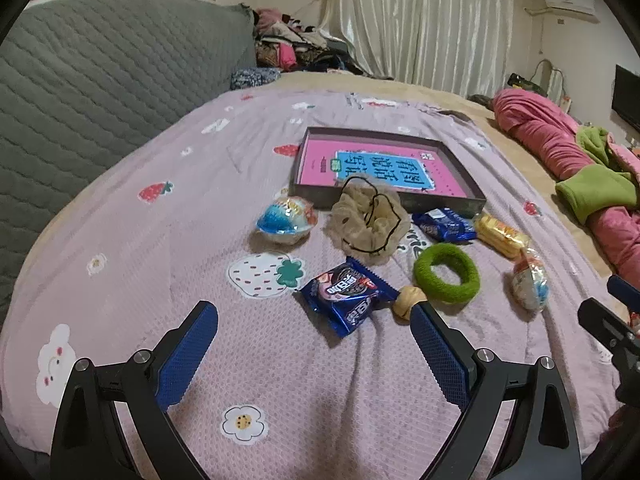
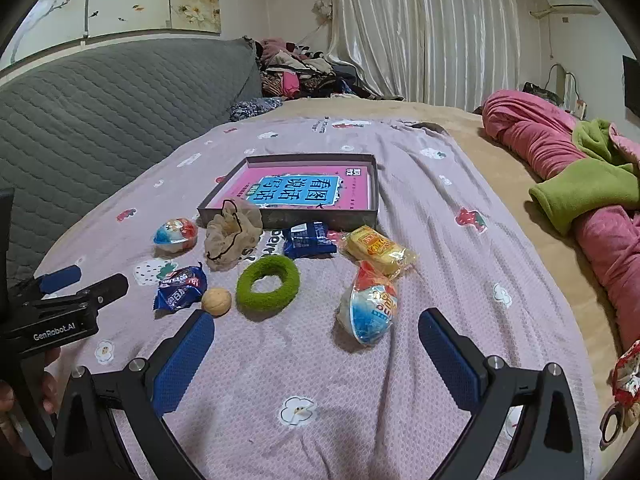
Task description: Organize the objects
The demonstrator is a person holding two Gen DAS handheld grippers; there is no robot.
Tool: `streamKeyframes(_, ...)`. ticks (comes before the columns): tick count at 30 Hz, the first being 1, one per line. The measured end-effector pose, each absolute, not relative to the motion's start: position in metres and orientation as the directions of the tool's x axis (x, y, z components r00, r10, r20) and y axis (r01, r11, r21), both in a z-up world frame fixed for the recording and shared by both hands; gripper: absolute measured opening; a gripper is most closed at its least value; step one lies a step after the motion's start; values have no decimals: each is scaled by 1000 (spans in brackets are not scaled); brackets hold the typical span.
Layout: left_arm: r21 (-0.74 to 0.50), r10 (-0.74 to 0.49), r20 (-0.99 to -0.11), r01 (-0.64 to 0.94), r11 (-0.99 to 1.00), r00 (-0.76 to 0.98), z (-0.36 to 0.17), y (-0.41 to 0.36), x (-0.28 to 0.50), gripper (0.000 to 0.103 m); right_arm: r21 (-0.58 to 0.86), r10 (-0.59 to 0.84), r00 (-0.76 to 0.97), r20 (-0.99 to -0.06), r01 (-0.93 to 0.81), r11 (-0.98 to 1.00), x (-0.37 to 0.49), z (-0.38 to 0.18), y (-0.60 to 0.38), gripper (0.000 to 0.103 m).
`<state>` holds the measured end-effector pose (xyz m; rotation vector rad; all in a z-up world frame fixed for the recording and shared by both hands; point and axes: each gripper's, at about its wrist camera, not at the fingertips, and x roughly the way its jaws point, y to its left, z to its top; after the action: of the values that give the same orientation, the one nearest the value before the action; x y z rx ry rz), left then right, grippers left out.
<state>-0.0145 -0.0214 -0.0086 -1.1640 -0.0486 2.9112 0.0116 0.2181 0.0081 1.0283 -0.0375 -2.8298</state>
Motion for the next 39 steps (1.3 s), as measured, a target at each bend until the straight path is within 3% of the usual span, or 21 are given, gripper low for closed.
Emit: streamKeyframes(39, 3, 44, -758, -71, -997, -651, -62, -12, -68, 97, 34, -74, -679, -730, 72, -997, -37, -32, 230, 103)
